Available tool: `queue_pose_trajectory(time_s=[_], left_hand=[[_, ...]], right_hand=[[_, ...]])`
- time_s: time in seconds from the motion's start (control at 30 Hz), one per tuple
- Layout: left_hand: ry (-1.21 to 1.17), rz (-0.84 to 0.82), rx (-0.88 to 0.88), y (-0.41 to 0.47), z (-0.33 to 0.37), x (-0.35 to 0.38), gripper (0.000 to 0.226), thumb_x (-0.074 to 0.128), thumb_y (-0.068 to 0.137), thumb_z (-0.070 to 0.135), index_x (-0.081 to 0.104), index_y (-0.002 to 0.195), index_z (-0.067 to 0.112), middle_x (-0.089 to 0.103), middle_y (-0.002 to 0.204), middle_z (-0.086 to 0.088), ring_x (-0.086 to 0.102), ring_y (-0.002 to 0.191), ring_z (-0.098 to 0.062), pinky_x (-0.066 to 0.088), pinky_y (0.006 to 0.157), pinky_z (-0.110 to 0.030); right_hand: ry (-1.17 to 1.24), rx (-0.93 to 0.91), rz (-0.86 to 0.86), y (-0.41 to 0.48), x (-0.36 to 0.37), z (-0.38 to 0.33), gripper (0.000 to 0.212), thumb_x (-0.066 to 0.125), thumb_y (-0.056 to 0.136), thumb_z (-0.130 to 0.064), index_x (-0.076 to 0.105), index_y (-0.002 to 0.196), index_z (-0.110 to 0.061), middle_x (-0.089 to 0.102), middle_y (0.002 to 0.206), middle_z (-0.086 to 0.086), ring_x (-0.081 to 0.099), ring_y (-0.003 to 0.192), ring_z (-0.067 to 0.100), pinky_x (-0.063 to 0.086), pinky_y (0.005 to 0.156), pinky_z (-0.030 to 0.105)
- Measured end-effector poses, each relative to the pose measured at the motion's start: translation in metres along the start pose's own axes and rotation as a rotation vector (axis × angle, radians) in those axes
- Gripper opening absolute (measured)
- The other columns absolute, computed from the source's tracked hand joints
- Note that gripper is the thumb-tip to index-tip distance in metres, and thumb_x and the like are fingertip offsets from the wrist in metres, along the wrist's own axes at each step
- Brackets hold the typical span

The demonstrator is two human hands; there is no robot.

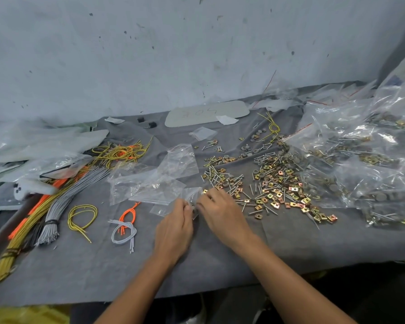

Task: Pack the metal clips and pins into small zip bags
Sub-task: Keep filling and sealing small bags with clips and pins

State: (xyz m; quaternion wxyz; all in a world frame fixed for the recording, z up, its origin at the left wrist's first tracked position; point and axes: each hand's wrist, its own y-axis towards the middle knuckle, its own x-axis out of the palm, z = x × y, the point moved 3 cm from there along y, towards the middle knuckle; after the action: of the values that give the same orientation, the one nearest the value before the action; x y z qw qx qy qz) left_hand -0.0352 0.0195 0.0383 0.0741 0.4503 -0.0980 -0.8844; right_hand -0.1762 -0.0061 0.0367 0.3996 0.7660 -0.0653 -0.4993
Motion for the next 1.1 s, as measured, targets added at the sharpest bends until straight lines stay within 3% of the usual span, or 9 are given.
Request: queue_pose_trajectory(time_s=[0.37,0.5,0.6,0.73,0.83,1.1], left_hand=[[0.032,-0.012,0.03,0.0,0.001,0.0,0.021,0.03,0.106,0.039,0.034,0.089,0.026,0.061,0.08,-0.002,0.061,0.084,-0.036,0.046,0.073,-0.049],[0.029,-0.012,0.014,0.0,0.002,-0.001,0.022,0.031,0.106,0.038,0.035,0.09,0.024,0.063,0.082,-0.005,0.06,0.086,-0.037,0.047,0.076,-0.05],[0.028,-0.015,0.008,0.0,0.004,-0.002,0.022,0.03,0.107,0.038,0.038,0.092,0.023,0.063,0.083,-0.005,0.061,0.087,-0.037,0.047,0.078,-0.05],[0.019,-0.015,0.002,-0.001,0.005,-0.003,0.022,0.031,0.106,0.038,0.037,0.09,0.024,0.063,0.084,-0.004,0.06,0.087,-0.037,0.047,0.077,-0.049],[0.019,-0.01,0.003,0.0,0.004,-0.003,0.023,0.032,0.106,0.039,0.036,0.09,0.024,0.062,0.083,-0.004,0.06,0.087,-0.037,0.047,0.076,-0.049],[0.021,-0.007,0.006,-0.001,0.001,-0.001,0.023,0.031,0.106,0.04,0.034,0.089,0.025,0.062,0.081,-0.004,0.06,0.085,-0.037,0.046,0.074,-0.049]], right_hand=[[0.002,-0.08,-0.033,-0.001,-0.001,-0.003,0.011,0.058,0.096,-0.016,0.068,0.1,-0.019,0.069,0.089,-0.005,0.057,0.091,0.022,0.046,0.079,0.035],[-0.009,0.203,0.013,0.005,-0.004,0.01,0.026,0.05,0.093,-0.012,0.067,0.111,-0.019,0.07,0.099,-0.005,0.056,0.102,0.024,0.041,0.086,0.036],[-0.071,0.363,-0.139,0.011,0.002,0.019,0.038,0.048,0.095,-0.011,0.059,0.13,-0.022,0.066,0.123,-0.003,0.048,0.118,0.028,0.037,0.097,0.04],[-0.165,0.328,-0.3,0.014,0.013,0.02,0.036,0.041,0.097,-0.02,0.061,0.127,-0.023,0.061,0.13,0.001,0.042,0.12,0.03,0.033,0.099,0.042],[-0.196,0.322,-0.309,0.012,0.014,0.02,0.033,0.04,0.097,-0.022,0.062,0.122,-0.022,0.062,0.127,0.002,0.044,0.115,0.029,0.033,0.096,0.042],[-0.15,0.362,-0.287,0.01,0.014,0.019,0.035,0.04,0.099,-0.019,0.052,0.132,-0.018,0.061,0.133,0.002,0.045,0.122,0.029,0.032,0.097,0.044]])
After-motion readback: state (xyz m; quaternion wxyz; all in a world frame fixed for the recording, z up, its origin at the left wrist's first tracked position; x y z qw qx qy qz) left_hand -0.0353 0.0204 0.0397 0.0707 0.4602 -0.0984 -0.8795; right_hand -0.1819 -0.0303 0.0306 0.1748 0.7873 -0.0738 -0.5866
